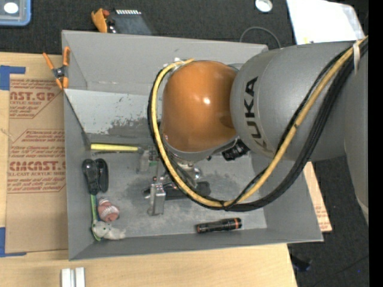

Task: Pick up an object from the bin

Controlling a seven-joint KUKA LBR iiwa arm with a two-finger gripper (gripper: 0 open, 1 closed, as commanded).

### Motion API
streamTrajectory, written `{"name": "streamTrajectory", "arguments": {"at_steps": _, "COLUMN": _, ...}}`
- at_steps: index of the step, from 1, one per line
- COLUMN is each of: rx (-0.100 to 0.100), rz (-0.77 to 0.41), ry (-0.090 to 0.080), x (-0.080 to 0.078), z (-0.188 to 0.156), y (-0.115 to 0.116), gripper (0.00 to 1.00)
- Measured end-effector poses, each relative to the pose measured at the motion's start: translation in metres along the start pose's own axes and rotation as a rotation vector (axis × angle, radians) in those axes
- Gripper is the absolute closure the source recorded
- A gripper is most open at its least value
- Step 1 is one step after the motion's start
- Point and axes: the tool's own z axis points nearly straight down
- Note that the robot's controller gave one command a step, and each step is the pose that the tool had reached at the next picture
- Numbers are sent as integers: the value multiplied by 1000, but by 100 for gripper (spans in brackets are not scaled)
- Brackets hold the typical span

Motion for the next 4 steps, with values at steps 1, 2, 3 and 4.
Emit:
{"name": "streamTrajectory", "arguments": {"at_steps": 1, "rx": 0, "rz": -79, "ry": 1, "x": -2, "z": -9, "y": -3, "gripper": 0}}
{"name": "streamTrajectory", "arguments": {"at_steps": 2, "rx": -1, "rz": -156, "ry": -2, "x": -16, "z": -10, "y": -14, "gripper": 0}}
{"name": "streamTrajectory", "arguments": {"at_steps": 3, "rx": 0, "rz": -428, "ry": -4, "x": -18, "z": -49, "y": -34, "gripper": 0}}
{"name": "streamTrajectory", "arguments": {"at_steps": 4, "rx": -1, "rz": -279, "ry": -2, "x": -13, "z": -81, "y": -54, "gripper": 0}}
